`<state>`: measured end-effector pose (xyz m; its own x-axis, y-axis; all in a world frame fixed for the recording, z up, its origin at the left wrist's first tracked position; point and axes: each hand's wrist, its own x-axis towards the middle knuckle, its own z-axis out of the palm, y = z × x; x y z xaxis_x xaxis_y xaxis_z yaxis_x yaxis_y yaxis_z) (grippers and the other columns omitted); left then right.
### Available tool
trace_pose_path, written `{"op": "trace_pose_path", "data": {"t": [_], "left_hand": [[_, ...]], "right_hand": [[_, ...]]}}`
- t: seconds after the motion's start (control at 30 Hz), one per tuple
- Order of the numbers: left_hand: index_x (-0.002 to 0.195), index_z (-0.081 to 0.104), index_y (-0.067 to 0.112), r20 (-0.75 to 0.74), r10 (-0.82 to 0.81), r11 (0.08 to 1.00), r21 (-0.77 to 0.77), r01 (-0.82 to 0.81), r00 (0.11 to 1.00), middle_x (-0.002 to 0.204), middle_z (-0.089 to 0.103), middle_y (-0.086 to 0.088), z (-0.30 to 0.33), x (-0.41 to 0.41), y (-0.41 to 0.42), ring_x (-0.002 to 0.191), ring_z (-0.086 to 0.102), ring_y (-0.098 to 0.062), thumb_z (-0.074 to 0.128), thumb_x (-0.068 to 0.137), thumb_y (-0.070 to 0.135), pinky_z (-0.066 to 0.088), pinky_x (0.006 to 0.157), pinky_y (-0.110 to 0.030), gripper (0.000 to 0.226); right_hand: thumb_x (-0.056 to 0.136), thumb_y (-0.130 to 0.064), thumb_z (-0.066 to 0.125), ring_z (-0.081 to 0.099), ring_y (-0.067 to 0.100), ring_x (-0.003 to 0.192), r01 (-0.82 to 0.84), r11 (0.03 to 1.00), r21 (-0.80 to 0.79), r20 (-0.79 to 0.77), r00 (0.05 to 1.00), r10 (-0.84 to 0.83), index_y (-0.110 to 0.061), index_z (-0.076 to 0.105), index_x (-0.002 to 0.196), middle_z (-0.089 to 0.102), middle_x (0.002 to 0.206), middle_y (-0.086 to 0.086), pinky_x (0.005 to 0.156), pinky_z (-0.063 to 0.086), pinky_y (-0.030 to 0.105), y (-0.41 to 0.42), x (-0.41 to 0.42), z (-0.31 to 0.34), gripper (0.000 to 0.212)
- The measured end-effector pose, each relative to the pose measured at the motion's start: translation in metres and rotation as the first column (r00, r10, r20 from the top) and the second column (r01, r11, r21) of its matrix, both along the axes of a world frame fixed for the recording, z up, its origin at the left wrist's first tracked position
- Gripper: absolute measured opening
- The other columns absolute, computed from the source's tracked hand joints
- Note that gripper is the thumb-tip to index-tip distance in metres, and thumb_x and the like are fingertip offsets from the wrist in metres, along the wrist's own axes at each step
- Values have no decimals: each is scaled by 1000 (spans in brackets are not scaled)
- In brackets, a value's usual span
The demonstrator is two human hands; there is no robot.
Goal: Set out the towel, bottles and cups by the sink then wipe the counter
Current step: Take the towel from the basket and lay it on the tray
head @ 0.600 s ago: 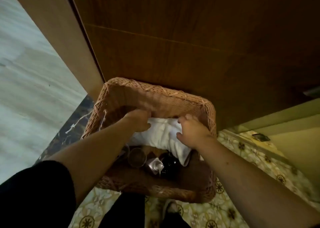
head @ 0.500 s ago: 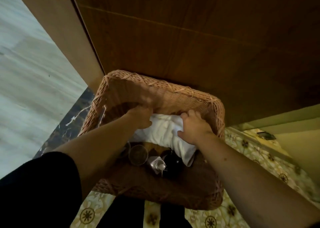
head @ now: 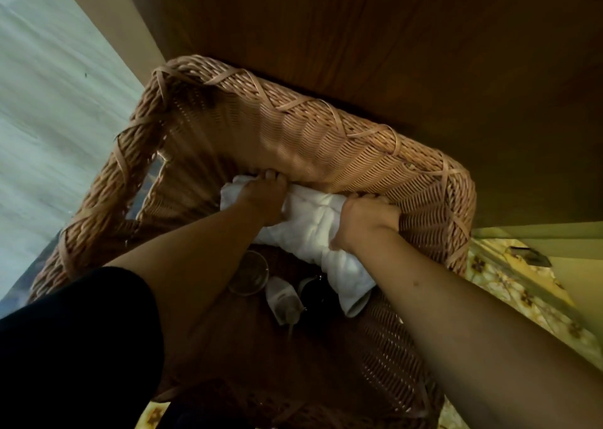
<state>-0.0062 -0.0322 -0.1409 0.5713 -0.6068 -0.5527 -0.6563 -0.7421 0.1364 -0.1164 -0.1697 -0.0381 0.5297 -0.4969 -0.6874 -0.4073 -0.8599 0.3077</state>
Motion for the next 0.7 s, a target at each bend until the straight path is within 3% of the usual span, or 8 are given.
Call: {"op": "trace_pose_path", "data": {"t": [0.17, 0.33, 0.53, 0.7], "left_hand": [[143, 33, 6, -14, 25, 1000, 14, -25, 1000, 143, 43, -19, 1, -2, 2, 124, 52, -43, 68, 84, 38, 41, 101, -53, 75], [147, 38, 20, -53, 0, 997, 83, 5, 999, 151, 38, -11, 16, 11, 9, 133, 42, -41, 64, 87, 44, 38, 107, -56, 70], [140, 48, 20, -65, -34, 998, -58, 31, 997, 144, 48, -11, 41, 21, 20, 133, 44, -33, 67, 83, 51, 38, 107, -55, 68], [131, 47, 13, -326, 235, 916, -240, -320, 916, 122, 64, -18, 77, 12, 36, 113, 61, -37, 78, 78, 36, 49, 93, -42, 65]], "right_hand": [[85, -48, 69, 45, 32, 127, -49, 998, 25, 65, 997, 47, -13, 48, 138, 52, 138, 13, 92, 46, 38, -2, 3, 9, 67], [88, -40, 68, 44, 35, 125, -133, 991, -3, 138, 982, 132, -14, 45, 137, 50, 136, 13, 89, 47, 40, 6, -1, 36, 61], [86, -28, 67, 42, 36, 121, -313, 947, -76, 252, 913, 322, -24, 50, 131, 50, 132, 12, 85, 43, 40, 19, 4, 88, 48], [76, -33, 79, 42, 34, 120, -405, 906, -123, 259, 868, 423, -25, 49, 131, 49, 131, 9, 86, 43, 41, 19, 8, 149, 64]]}}
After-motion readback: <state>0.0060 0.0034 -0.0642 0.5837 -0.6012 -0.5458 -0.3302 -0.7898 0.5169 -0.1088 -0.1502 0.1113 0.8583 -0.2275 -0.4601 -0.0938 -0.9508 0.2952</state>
